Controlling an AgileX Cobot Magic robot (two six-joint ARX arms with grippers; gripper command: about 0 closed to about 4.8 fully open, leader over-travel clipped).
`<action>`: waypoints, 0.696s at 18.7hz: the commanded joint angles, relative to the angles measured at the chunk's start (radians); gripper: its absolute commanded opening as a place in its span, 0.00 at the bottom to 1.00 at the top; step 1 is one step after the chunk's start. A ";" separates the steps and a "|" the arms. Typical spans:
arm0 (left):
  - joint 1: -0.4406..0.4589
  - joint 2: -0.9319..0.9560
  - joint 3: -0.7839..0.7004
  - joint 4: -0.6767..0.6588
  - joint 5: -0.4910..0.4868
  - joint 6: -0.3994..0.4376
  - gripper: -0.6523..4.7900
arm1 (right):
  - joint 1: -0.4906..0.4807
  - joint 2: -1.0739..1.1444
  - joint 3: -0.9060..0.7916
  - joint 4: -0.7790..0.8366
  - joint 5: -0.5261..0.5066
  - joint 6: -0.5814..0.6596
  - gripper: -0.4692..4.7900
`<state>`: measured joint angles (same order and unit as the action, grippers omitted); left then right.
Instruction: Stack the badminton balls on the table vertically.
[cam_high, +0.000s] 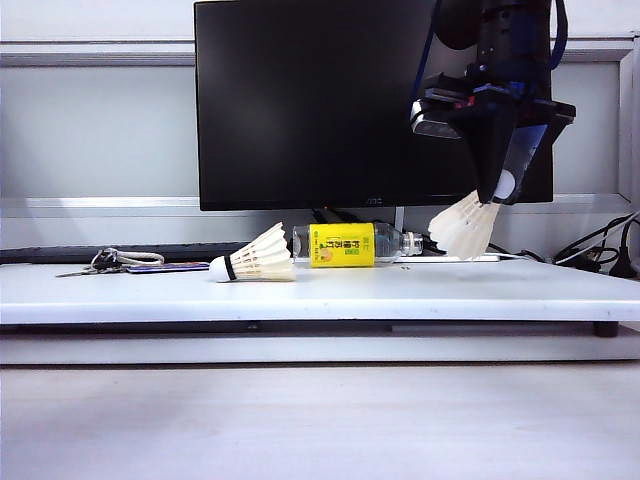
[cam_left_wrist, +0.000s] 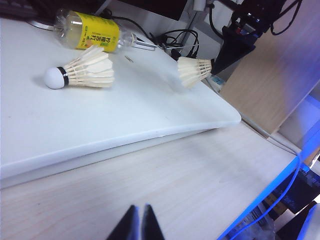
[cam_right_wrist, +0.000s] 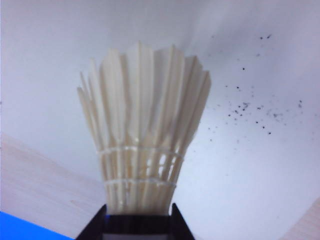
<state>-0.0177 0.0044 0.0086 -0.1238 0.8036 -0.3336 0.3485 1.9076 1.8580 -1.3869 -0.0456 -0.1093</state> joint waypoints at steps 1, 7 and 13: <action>-0.003 -0.003 -0.003 -0.018 0.029 0.001 0.17 | -0.002 -0.005 0.004 0.000 -0.002 0.006 0.31; -0.003 -0.003 -0.003 -0.018 0.035 -0.017 0.17 | -0.002 0.024 0.004 0.000 -0.001 0.008 0.32; -0.003 -0.003 -0.003 -0.019 0.050 -0.017 0.17 | -0.008 0.039 0.007 0.005 0.003 0.008 0.38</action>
<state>-0.0189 0.0044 0.0086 -0.1242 0.8375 -0.3504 0.3416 1.9518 1.8580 -1.3861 -0.0444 -0.1028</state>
